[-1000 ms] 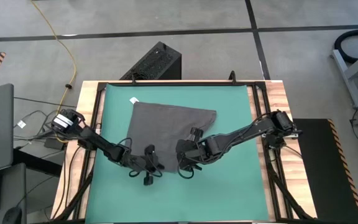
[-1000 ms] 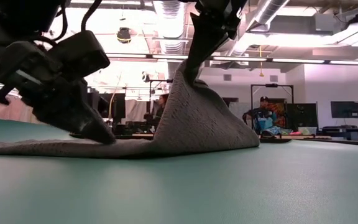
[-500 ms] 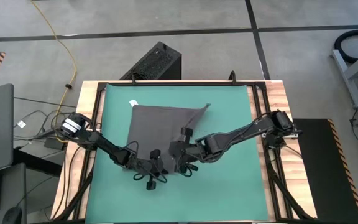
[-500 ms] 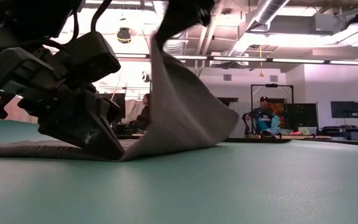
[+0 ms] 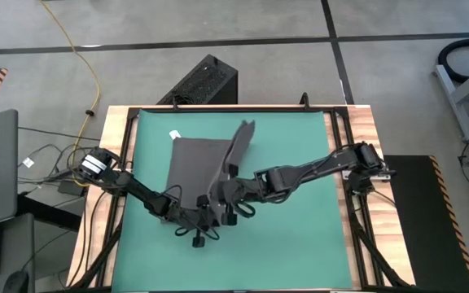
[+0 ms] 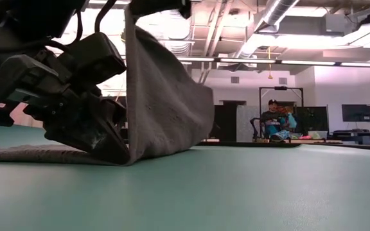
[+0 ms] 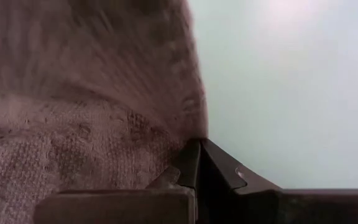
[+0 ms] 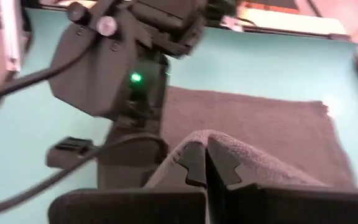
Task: Roll towel
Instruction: Fold the gray towel
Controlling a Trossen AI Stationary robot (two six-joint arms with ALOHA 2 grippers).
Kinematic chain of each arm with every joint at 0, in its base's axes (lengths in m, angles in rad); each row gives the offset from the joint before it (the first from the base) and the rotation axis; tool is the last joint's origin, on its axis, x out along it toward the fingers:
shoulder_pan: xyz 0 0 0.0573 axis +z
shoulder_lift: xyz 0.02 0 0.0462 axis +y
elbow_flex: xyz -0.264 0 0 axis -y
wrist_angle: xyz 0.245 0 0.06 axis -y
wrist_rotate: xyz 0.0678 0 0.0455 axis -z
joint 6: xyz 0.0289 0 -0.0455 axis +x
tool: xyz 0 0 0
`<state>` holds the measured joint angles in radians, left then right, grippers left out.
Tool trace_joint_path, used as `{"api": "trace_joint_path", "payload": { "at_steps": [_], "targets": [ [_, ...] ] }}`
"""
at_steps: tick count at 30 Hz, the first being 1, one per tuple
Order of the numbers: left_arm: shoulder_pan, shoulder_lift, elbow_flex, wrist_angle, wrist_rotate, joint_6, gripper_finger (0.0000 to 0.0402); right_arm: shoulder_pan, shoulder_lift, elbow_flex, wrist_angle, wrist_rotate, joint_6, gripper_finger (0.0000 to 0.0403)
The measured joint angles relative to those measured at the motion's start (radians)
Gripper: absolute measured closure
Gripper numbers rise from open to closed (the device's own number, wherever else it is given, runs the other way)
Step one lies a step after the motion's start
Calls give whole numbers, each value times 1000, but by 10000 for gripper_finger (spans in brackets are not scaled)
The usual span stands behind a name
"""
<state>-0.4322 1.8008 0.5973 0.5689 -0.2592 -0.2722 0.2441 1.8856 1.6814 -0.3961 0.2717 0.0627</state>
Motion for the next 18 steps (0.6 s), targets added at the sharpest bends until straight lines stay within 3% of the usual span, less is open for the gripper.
{"api": "trace_joint_path", "payload": {
  "at_steps": [10, 18],
  "targets": [
    [-4, -25, 8, -33, -15, 39, 401, 5, 66, 8, 39, -61, -33, 396],
    [-9, -211, 8, -255, -51, 56, 401, 6, 60, 10, 35, -23, -37, 396]
  ]
}}
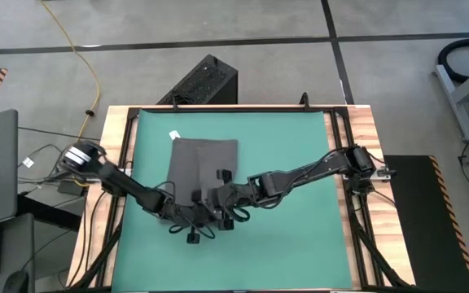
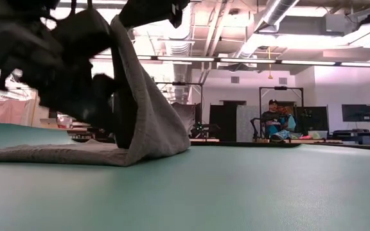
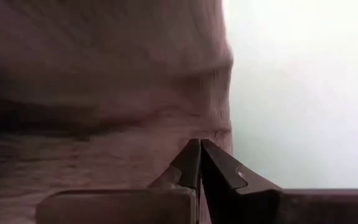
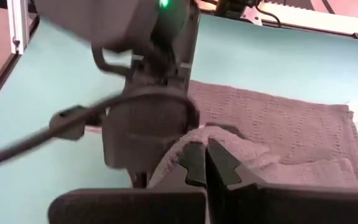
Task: Roll towel
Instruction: Fold the gray towel
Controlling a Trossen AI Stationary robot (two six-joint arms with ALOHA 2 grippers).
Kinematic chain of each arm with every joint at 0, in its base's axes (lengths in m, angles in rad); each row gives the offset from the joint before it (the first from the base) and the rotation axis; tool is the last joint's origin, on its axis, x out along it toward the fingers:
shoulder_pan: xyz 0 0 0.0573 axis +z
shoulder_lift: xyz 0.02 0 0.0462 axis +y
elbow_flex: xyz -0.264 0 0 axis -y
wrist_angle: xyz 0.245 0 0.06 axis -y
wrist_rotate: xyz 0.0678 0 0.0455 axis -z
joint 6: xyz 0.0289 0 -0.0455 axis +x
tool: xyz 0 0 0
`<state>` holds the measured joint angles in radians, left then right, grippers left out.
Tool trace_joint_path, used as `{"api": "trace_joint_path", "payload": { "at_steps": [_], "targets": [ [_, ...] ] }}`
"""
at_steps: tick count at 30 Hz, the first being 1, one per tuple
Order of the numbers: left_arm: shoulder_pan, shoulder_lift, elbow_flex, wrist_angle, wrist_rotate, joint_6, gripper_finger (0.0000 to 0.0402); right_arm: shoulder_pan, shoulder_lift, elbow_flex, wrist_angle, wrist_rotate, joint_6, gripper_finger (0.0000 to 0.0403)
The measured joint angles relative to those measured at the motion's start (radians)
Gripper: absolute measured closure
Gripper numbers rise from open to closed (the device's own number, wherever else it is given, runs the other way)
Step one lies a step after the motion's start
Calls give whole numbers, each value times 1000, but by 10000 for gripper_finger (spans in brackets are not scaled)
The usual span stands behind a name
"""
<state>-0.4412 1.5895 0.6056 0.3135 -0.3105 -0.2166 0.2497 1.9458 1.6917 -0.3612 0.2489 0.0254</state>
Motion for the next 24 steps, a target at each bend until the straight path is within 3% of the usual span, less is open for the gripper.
{"api": "trace_joint_path", "payload": {
  "at_steps": [4, 7, 11, 14, 18, 24],
  "targets": [
    [-4, -144, 0, -115, 22, -3, 401, 0, -2, 0, 0, 2, 0, 396],
    [-21, -281, 1, -327, 18, -60, 401, 0, -2, 0, -2, 12, 0, 396],
    [-94, -461, -10, -641, -85, -190, 402, 0, -2, 0, 2, 14, 0, 396],
    [-200, -582, -87, -647, -179, -318, 401, -1, -2, 0, 9, 14, 0, 396],
    [-322, -628, -208, -635, -322, -539, 401, -5, -2, 0, 34, 15, 0, 396],
    [-373, -578, -242, -608, -347, -625, 401, -18, -3, 0, 62, 15, 0, 396]
  ]
}}
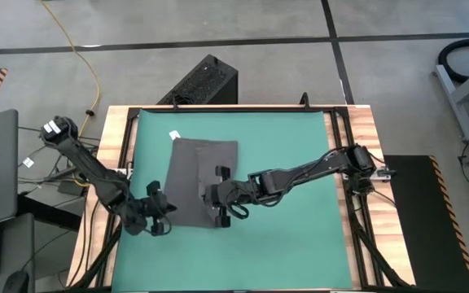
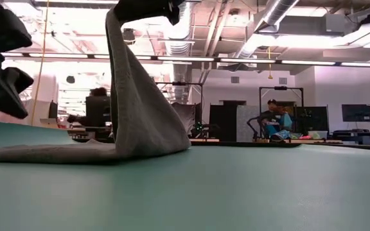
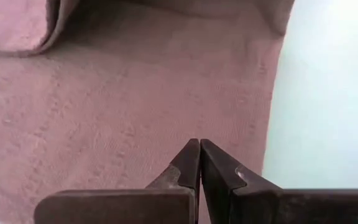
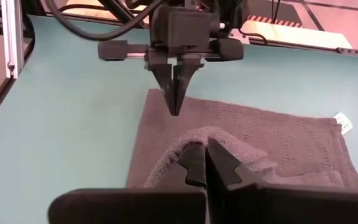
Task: Roll towel
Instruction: Fold the gray towel
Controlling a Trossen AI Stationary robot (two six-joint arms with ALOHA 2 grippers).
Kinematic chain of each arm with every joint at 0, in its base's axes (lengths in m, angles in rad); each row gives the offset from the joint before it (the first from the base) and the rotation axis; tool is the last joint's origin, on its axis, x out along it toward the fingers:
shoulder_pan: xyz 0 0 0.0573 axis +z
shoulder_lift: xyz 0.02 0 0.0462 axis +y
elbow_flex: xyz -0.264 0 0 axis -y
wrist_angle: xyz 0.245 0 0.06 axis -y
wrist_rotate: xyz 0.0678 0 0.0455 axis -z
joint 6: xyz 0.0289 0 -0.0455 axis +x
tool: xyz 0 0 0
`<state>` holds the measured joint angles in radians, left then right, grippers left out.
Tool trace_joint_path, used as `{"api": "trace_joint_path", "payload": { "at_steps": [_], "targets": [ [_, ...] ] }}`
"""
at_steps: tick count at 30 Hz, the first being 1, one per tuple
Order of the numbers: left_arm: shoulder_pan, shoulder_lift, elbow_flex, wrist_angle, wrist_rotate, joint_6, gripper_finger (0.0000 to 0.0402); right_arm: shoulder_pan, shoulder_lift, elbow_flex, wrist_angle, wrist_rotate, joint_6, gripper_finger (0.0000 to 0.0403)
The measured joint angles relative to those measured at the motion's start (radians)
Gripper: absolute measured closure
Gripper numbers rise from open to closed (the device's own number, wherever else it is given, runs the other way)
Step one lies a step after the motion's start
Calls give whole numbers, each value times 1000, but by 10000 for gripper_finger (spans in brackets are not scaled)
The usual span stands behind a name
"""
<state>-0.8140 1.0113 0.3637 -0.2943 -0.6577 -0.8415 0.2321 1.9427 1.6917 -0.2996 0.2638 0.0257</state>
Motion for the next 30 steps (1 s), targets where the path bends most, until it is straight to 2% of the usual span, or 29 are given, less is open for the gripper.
{"api": "trace_joint_path", "payload": {
  "at_steps": [4, 6, 9, 13, 18, 30],
  "targets": [
    [-10, 62, 0, 19, 20, -9, 401, -5, 0, 0, -2, 0, 0, 396],
    [-8, 102, 0, 78, 31, 19, 401, -6, 0, 0, -1, 0, 0, 396],
    [-6, 171, 0, 163, 87, 69, 402, -10, 0, 0, 0, 0, 0, 396],
    [-7, 237, 0, 177, 137, 39, 402, -13, 0, 0, 12, -1, 0, 396],
    [-5, 256, 0, 185, 135, 50, 401, -13, 0, 0, 71, -9, -29, 396],
    [2, 260, 1, 196, 94, 43, 401, -34, 42, -1, 169, -113, -35, 396]
  ]
}}
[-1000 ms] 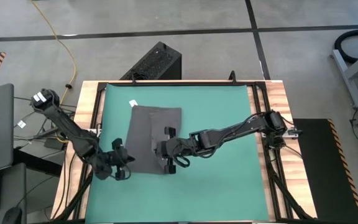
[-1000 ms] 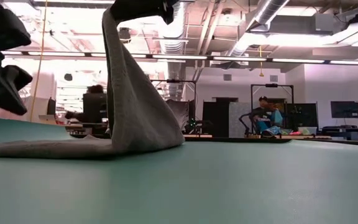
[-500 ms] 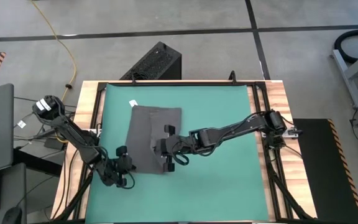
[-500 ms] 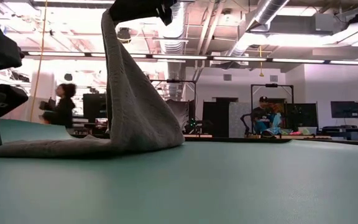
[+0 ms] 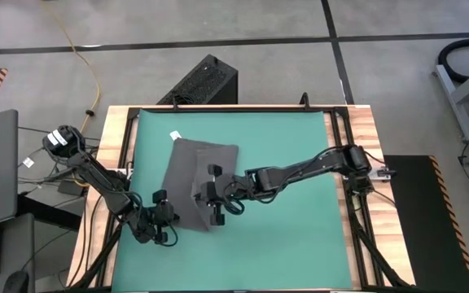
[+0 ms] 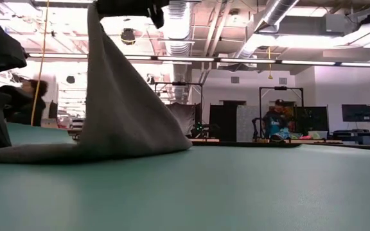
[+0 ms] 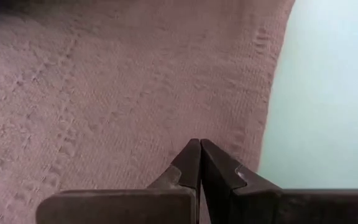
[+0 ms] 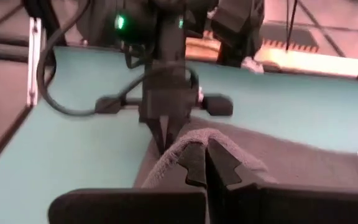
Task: Roll towel
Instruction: Fold the gray towel
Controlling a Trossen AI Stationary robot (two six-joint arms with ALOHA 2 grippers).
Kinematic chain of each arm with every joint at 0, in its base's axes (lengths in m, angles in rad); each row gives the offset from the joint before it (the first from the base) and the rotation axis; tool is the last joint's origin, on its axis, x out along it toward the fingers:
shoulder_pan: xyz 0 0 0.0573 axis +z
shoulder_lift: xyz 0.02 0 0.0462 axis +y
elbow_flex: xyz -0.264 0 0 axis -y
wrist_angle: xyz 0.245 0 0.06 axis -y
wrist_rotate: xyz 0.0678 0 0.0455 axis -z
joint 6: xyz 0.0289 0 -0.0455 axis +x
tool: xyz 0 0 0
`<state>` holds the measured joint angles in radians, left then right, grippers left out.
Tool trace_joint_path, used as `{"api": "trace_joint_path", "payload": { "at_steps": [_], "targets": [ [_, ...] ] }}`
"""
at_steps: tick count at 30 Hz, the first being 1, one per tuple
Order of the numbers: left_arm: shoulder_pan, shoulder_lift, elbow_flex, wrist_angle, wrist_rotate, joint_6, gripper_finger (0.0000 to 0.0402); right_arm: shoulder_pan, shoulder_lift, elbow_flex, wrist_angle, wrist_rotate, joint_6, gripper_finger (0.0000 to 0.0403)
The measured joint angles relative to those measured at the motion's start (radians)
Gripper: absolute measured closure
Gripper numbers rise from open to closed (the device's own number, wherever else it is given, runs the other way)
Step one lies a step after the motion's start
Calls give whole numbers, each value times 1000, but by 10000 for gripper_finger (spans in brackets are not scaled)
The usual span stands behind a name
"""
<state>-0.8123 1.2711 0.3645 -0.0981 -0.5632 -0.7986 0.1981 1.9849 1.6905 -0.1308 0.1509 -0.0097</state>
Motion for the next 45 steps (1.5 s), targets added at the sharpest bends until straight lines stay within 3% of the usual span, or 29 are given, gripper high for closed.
{"api": "trace_joint_path", "payload": {
  "at_steps": [7, 10, 20, 26, 30, 37, 41, 45],
  "targets": [
    [8, 26, 0, 27, 8, 1, 401, -4, 69, 70, 29, -30, -33, 396],
    [11, 42, 1, 55, 8, 3, 402, -5, 127, 147, 32, -75, -57, 396],
    [18, 73, 1, 96, 25, 8, 401, -24, 344, 460, -127, -74, -122, 396],
    [17, 57, 6, 76, 36, -15, 401, -65, 395, 532, -158, -74, -123, 396],
    [17, 2, 81, -79, 40, 12, 401, -77, 393, 531, -157, -76, -122, 396],
    [-17, -119, 265, -538, 44, 9, 401, -60, 393, 528, -174, -85, -122, 396],
    [-122, -182, 255, -707, 11, -158, 402, -53, 393, 528, -180, -85, -130, 396],
    [-277, -216, 191, -676, -85, -406, 401, -54, 393, 528, -178, -92, -131, 396]
  ]
}}
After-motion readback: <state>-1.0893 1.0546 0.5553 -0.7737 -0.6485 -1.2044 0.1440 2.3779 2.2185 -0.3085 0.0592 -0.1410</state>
